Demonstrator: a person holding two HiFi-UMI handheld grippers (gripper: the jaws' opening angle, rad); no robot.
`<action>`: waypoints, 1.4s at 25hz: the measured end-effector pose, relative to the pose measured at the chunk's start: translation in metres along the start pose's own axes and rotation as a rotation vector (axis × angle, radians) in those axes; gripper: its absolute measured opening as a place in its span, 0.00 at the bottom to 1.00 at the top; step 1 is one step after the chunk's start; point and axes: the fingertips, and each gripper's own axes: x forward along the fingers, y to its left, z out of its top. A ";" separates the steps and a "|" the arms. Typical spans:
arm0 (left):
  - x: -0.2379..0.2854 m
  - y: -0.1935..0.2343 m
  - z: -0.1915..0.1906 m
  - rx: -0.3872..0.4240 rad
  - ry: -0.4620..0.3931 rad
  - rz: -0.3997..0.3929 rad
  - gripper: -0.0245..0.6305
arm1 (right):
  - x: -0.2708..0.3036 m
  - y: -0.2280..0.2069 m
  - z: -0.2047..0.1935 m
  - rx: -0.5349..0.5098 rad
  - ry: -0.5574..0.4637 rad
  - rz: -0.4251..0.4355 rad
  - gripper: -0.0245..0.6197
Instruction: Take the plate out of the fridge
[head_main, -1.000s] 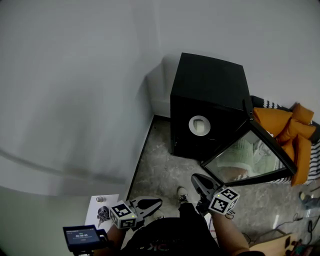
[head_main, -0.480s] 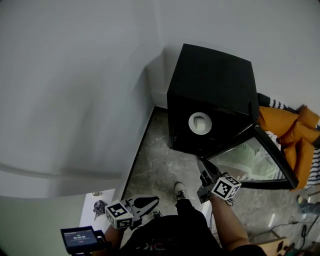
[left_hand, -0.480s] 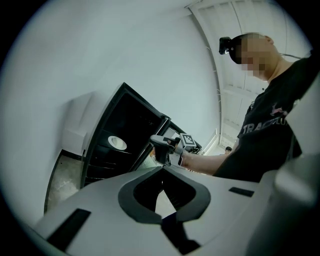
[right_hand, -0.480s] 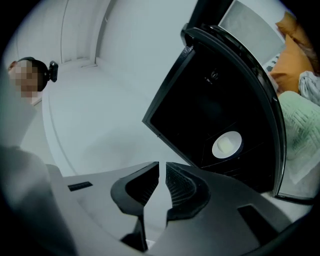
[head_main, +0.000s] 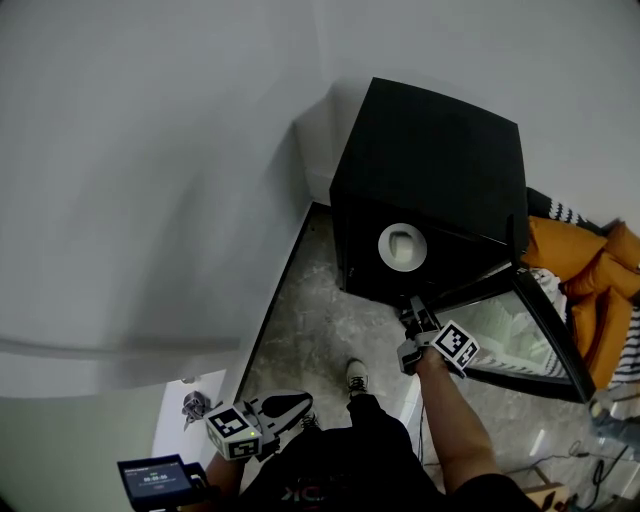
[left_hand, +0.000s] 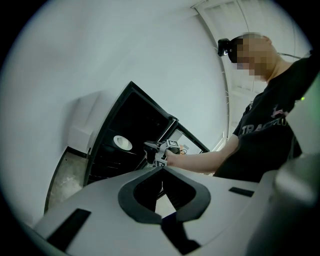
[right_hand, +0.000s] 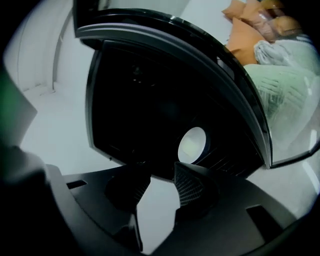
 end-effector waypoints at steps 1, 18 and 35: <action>0.000 0.000 0.001 0.000 0.000 0.003 0.04 | 0.005 -0.009 0.003 0.030 -0.011 -0.018 0.24; 0.002 0.006 -0.006 -0.109 -0.057 0.107 0.04 | 0.072 -0.105 0.028 0.423 -0.129 -0.198 0.24; 0.000 0.016 -0.026 -0.167 -0.021 0.173 0.04 | 0.108 -0.116 0.027 0.436 -0.148 -0.282 0.24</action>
